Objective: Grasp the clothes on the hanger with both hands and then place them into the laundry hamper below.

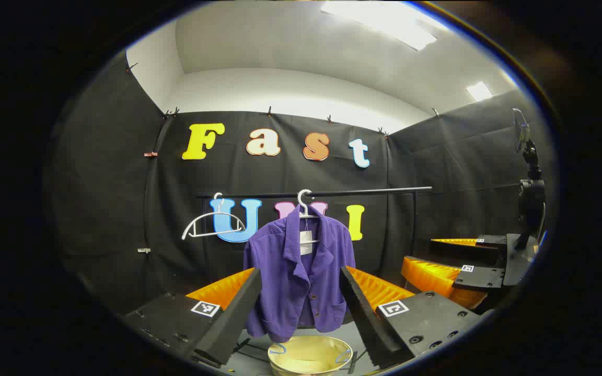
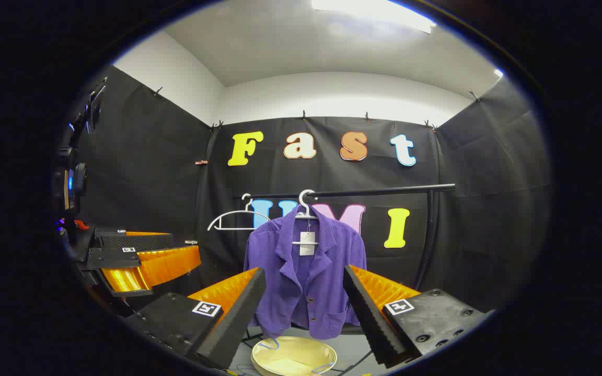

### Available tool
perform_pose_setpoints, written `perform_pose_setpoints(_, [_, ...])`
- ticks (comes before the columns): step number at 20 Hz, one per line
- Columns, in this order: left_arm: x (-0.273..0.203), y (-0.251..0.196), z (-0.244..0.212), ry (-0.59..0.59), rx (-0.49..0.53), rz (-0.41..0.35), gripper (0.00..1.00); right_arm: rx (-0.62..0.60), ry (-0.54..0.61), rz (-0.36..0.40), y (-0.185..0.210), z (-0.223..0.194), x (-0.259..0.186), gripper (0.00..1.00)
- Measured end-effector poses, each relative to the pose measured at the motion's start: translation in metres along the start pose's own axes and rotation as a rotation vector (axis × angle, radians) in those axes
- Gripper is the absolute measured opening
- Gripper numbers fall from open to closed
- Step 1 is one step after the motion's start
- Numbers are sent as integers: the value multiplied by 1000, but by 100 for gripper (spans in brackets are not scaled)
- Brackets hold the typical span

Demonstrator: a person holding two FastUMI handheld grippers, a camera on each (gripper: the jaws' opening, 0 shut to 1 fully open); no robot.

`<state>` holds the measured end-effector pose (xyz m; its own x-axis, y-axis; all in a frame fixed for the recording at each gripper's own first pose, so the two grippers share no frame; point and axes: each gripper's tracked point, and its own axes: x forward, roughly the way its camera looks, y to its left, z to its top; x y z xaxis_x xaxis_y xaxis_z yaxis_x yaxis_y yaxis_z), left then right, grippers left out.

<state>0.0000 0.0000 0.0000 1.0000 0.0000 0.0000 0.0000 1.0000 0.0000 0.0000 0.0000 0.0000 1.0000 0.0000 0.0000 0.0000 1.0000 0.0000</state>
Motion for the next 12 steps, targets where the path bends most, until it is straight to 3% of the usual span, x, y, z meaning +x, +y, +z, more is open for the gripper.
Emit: perform_pose_setpoints(12, [-6, -15, -7, 35, -5, -27, 94, 14, 28, -17, -7, -9, -16, 97])
